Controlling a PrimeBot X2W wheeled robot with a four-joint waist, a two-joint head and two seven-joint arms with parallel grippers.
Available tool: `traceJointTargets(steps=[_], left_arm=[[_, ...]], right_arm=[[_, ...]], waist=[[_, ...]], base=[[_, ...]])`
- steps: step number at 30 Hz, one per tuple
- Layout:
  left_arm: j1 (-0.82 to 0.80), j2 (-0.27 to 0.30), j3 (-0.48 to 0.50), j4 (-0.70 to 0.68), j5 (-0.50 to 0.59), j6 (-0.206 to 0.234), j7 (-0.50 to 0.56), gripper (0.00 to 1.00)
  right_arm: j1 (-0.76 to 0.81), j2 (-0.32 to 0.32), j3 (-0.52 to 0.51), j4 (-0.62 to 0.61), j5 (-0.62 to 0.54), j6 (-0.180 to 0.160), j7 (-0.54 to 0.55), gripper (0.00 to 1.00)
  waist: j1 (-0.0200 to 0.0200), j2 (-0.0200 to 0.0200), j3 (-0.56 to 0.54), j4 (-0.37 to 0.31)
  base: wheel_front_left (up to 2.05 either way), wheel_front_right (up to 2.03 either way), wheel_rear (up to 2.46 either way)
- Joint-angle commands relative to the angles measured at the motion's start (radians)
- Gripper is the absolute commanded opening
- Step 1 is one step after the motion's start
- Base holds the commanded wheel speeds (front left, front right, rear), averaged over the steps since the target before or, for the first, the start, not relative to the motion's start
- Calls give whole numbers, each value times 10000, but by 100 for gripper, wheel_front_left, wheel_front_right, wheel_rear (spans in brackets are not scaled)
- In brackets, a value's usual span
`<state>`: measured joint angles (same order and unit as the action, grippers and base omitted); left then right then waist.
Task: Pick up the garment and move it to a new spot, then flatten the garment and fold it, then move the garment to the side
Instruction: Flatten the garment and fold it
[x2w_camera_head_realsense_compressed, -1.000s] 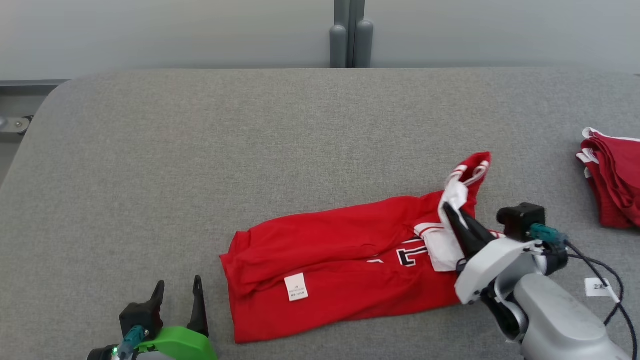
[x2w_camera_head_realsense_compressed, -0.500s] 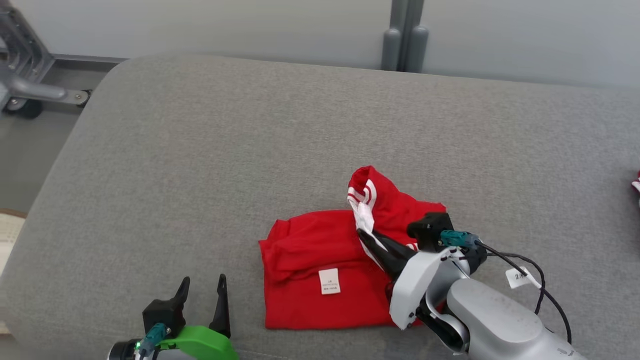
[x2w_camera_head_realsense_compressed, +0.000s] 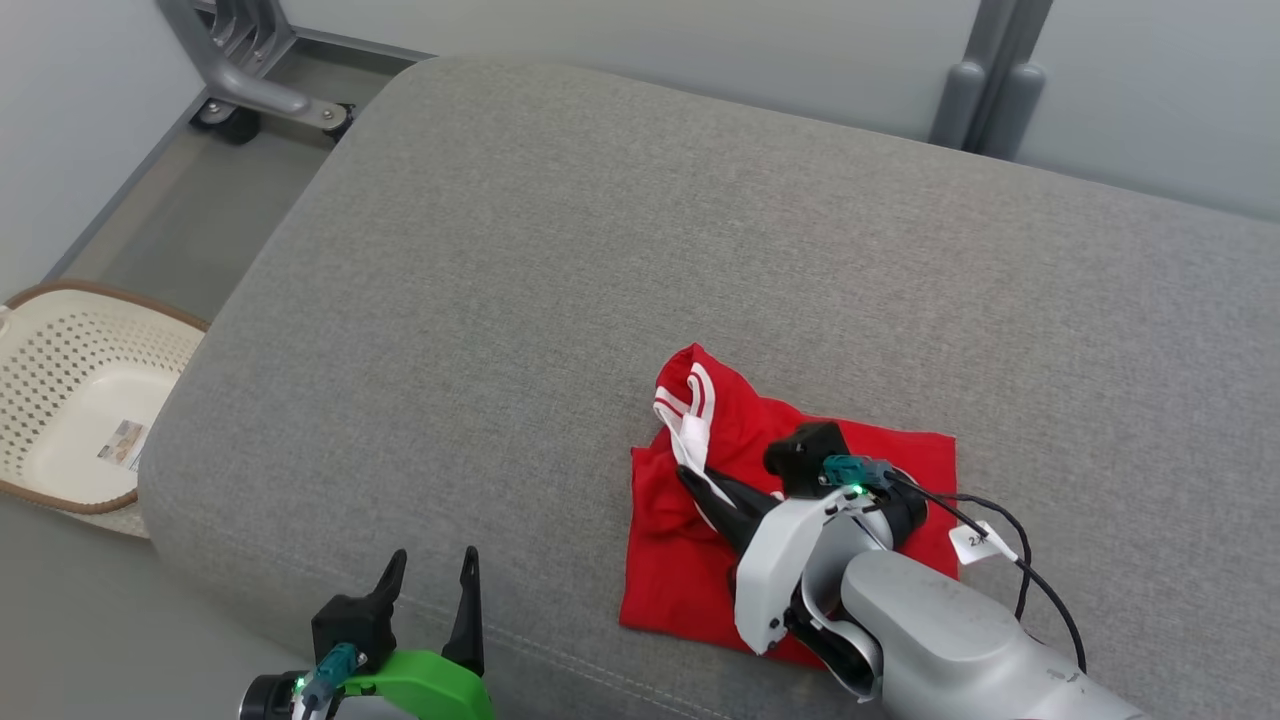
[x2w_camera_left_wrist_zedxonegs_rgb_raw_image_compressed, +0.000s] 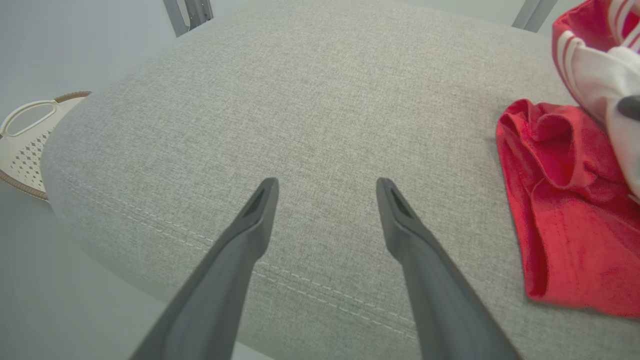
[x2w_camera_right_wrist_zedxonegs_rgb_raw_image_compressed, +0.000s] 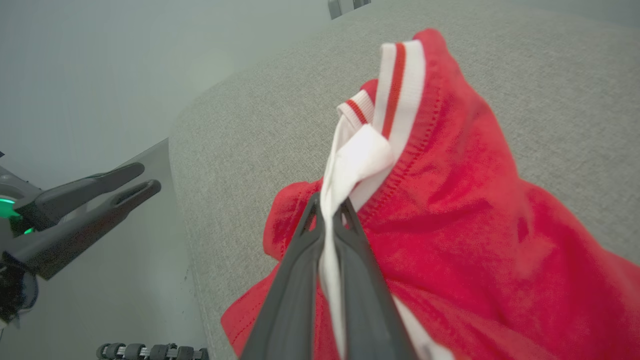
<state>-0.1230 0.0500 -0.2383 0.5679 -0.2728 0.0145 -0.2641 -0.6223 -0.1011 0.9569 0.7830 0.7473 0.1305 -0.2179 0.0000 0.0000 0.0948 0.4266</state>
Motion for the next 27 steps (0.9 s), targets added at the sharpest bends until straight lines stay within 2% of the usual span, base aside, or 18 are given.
traceJointTargets(steps=[1,2,7,9,15,21,27], left_arm=[[-155,21,-17,-16,-92,35,7,100],[-153,21,-2,-21,-95,45,7,100],[-102,18,213,-95,-28,127,7,100],[-79,19,312,-144,47,134,7,100],[-4,22,738,-320,248,163,7,100],[-17,22,1152,-434,450,130,7,100],[33,25,1609,-475,665,156,7,100]], right_arm=[[-142,99,80,193,245,-2,-172,65],[-201,152,97,195,308,-2,-239,100],[-351,136,-142,217,573,-3,-428,100],[-421,-5,-598,116,528,-5,-473,100],[434,-619,-3198,-865,-556,-3,-469,100],[1802,-957,-5607,-1353,-1836,-3,-469,100],[2840,-921,-7159,-1708,-2802,-3,-469,100]], waist=[[0,0,99,327],[0,0,102,321],[0,0,62,32],[0,0,-1,-199],[0,0,-222,-1201],[0,0,-414,-2162],[0,0,-521,-2805]], base=[[0,0,0],[0,0,0],[0,0,0],[0,0,0],[0,0,0],[0,0,0],[0,0,0]])
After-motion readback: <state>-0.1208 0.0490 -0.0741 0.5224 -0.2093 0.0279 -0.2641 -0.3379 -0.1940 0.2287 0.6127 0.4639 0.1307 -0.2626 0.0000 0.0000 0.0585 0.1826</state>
